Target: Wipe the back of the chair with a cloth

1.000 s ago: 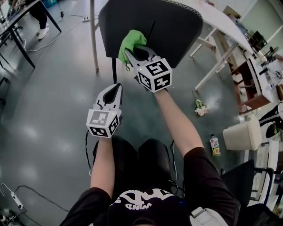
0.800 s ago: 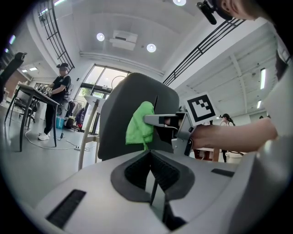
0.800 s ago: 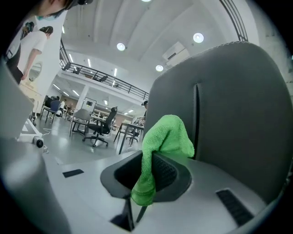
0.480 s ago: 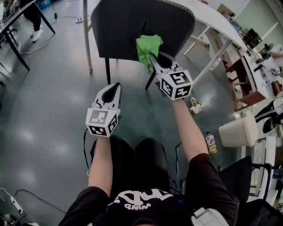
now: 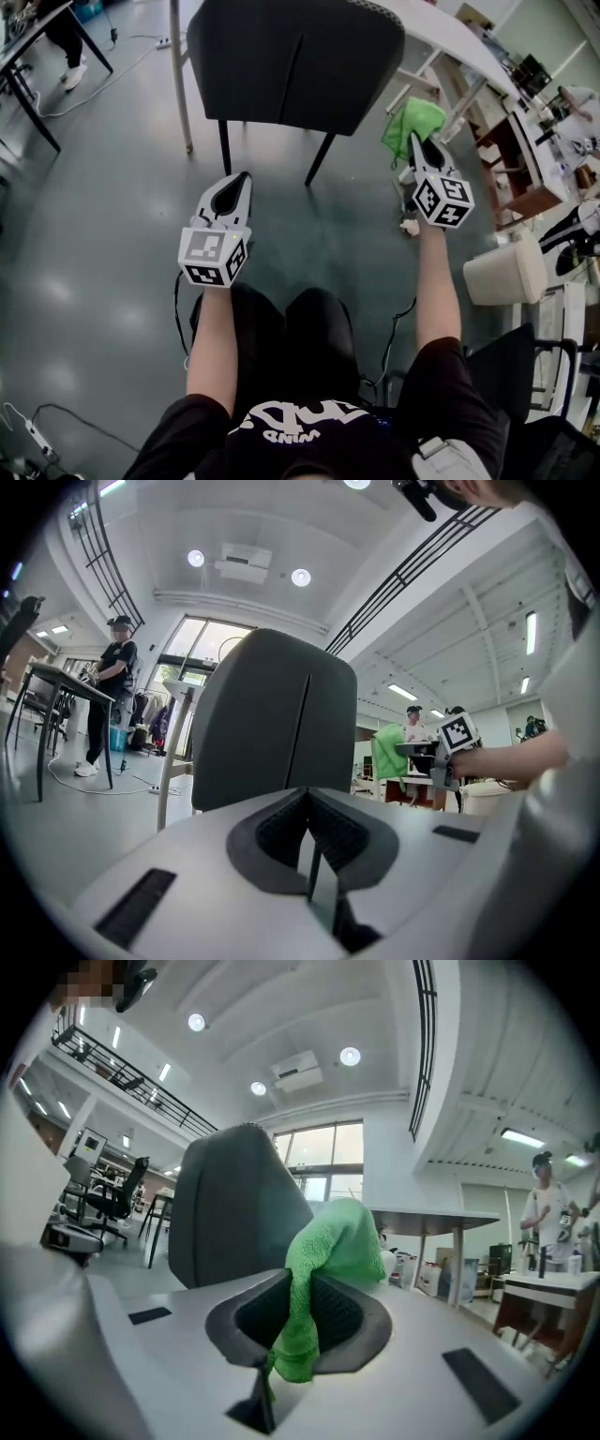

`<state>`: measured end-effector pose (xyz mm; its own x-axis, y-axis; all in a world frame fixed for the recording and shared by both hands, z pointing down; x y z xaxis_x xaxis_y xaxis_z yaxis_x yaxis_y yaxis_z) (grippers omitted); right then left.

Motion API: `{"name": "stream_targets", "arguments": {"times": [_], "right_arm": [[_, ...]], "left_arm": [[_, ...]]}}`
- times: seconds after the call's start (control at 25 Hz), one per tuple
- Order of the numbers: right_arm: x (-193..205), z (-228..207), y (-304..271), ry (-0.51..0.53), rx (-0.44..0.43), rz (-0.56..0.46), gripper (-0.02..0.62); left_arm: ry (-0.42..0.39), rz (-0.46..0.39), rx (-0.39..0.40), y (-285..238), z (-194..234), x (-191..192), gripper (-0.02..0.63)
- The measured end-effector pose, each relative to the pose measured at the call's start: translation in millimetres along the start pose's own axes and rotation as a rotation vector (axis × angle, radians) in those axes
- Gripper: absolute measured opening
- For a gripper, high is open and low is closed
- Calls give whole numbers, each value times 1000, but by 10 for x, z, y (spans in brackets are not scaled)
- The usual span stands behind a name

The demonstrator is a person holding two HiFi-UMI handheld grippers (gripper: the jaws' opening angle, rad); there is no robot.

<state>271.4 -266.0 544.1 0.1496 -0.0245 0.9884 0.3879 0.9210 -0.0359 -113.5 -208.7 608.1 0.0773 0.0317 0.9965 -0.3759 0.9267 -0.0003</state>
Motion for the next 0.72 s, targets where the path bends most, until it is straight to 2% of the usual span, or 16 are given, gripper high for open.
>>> {"name": "stream_targets", "arguments": {"times": [0.16,0.24,0.72], "right_arm": [[155,-223,169,-31,68,24,48],[222,-213,158,-36,73,34,48],[329,355,-463,-12,-74,60,48]], "left_arm": [[13,3,1,4,25,-1,-2],[23,4,3,-1,31,-3,-2],[28,9,2,-17,42,27,-2]]}}
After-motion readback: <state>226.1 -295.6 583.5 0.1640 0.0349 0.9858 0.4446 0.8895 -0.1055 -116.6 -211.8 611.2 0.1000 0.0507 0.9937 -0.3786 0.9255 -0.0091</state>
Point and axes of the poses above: the fingertips, and each gripper's own axes: y backward along the fingers, z to its left, x out of its underside, the point moved 6 cm from there along y, backward along the fingers, and after that the axes turned 11 degrees about -x, right-handed, at the moved point
